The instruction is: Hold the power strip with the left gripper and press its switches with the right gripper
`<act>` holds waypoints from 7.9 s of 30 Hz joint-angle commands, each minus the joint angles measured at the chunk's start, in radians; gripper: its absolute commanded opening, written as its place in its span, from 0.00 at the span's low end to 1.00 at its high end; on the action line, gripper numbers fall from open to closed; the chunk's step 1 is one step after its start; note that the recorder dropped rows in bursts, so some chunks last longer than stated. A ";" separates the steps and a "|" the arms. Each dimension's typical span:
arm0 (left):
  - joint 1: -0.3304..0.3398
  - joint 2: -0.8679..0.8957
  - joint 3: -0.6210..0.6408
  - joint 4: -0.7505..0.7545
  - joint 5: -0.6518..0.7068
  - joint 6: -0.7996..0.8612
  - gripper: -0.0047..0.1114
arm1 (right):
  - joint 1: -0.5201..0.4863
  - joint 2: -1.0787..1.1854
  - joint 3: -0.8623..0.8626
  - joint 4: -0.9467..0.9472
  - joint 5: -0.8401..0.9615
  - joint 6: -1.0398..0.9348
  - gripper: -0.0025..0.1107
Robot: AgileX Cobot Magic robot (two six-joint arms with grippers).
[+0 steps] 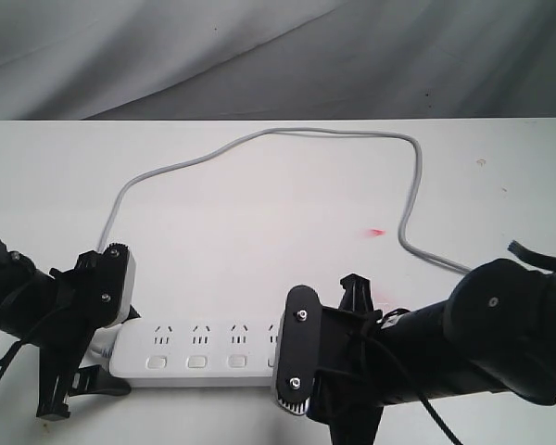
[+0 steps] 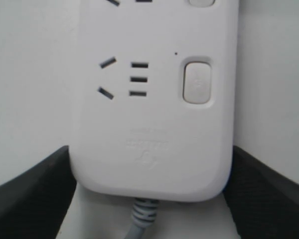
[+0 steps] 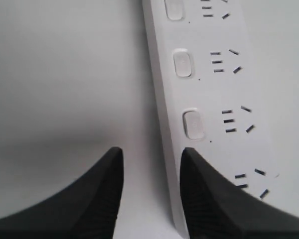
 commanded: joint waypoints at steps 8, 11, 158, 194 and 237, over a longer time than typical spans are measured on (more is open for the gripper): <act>0.002 0.005 -0.002 0.010 -0.035 0.003 0.51 | -0.006 0.004 0.005 -0.056 -0.070 -0.009 0.33; 0.002 0.005 -0.002 0.010 -0.035 0.003 0.51 | -0.006 0.004 0.005 -0.060 -0.078 -0.009 0.33; 0.002 0.005 -0.002 0.010 -0.035 0.003 0.51 | -0.017 -0.794 0.305 0.075 -0.060 0.377 0.33; 0.002 0.005 -0.002 0.010 -0.035 0.003 0.51 | -0.017 -0.799 0.307 0.075 -0.062 0.377 0.02; 0.002 0.005 -0.002 0.010 -0.035 0.003 0.51 | -0.768 -1.482 0.414 0.075 0.025 0.377 0.02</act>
